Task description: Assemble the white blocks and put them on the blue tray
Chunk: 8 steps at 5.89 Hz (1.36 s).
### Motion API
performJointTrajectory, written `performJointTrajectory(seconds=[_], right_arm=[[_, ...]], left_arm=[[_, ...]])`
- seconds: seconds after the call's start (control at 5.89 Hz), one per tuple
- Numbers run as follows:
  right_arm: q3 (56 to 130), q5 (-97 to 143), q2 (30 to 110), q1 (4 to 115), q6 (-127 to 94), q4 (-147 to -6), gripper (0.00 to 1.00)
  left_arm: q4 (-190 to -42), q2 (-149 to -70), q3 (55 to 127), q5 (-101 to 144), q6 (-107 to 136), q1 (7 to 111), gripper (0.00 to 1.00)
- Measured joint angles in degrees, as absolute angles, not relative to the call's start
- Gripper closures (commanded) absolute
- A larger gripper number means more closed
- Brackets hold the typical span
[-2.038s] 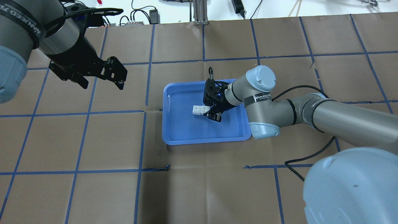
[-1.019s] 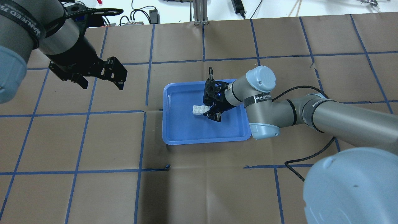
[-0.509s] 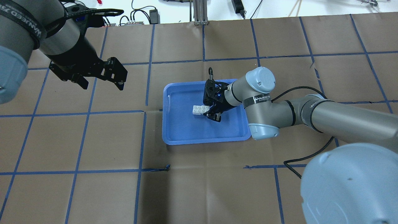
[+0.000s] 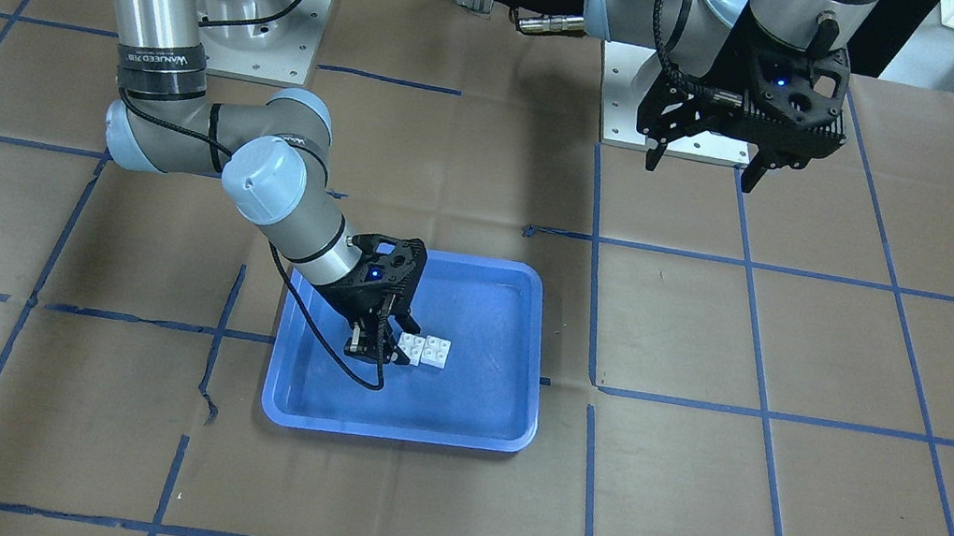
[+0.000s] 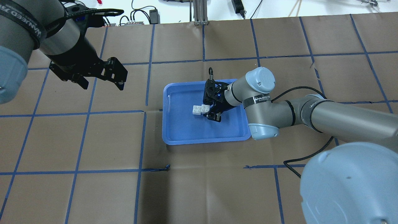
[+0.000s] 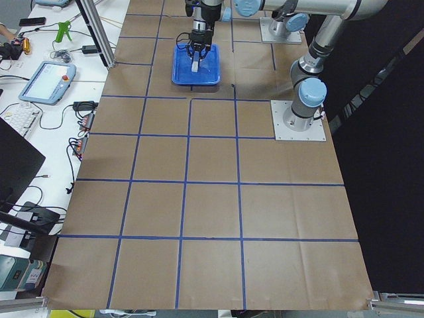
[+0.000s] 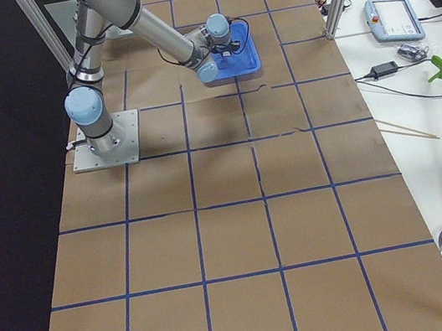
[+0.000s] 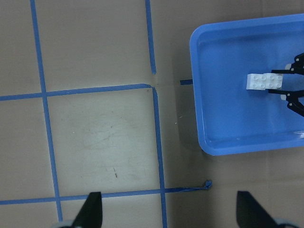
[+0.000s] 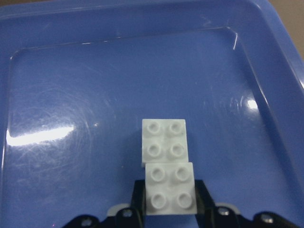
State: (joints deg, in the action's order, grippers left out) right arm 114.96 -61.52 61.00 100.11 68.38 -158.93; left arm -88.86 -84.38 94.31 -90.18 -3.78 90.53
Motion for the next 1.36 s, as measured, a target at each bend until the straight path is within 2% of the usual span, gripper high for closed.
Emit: performJointTrajectory(seconds=[0.51, 0.85, 1.02, 1.36], right_arm=[[115.0, -61.4, 61.0, 100.1, 68.2, -159.0, 0.30], [115.0, -61.5, 61.1, 100.1, 67.9, -158.9, 0.17], [115.0, -61.5, 61.2, 100.2, 67.2, -158.8, 0.00], [114.8, -61.9, 61.8, 100.5, 65.6, -158.4, 0.00]], left_arm=[[-88.9, -84.4, 94.3, -90.1, -3.8, 90.5, 0.01], [-88.8, -84.4, 94.3, -90.1, -3.8, 90.5, 0.01], [-88.8, -84.4, 94.4, -90.2, -3.9, 90.4, 0.01], [-89.1, -84.6, 94.7, -90.3, -4.0, 90.6, 0.01]])
